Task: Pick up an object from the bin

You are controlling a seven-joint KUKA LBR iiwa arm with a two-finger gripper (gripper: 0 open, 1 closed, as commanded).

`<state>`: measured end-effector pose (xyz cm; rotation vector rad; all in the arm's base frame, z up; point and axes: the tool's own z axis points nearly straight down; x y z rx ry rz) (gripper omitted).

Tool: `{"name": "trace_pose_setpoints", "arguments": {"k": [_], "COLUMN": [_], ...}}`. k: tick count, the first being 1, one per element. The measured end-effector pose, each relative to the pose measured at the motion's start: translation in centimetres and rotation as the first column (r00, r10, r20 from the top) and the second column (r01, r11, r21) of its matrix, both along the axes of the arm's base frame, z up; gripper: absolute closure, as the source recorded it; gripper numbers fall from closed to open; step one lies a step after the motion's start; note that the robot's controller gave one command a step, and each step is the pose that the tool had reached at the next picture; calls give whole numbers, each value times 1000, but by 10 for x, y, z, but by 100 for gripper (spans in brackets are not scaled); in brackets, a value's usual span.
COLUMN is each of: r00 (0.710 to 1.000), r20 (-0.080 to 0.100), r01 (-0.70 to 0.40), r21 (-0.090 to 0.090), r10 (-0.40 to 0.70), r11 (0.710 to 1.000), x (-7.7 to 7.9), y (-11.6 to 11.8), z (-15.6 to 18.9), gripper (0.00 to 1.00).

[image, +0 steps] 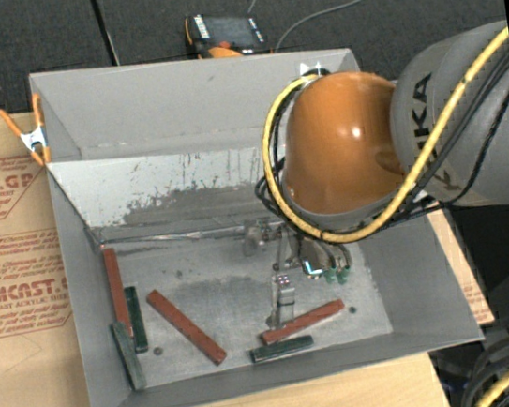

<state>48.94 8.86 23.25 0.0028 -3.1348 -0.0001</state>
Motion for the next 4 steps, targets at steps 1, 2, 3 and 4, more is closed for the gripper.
{"name": "trace_pose_setpoints", "arguments": {"k": [1, 2, 3, 4], "r00": [937, 953, 944, 920], "r20": [2, 7, 12, 13], "r01": [-349, -302, -330, -392], "r21": [2, -7, -4, -6], "r10": [349, 302, 330, 392], "r11": [937, 953, 944, 920], "x": [18, 34, 53, 68], "y": [55, 114, 41, -48], "z": [-155, -162, -118, -58], "gripper": [0, 0, 0, 0]}}
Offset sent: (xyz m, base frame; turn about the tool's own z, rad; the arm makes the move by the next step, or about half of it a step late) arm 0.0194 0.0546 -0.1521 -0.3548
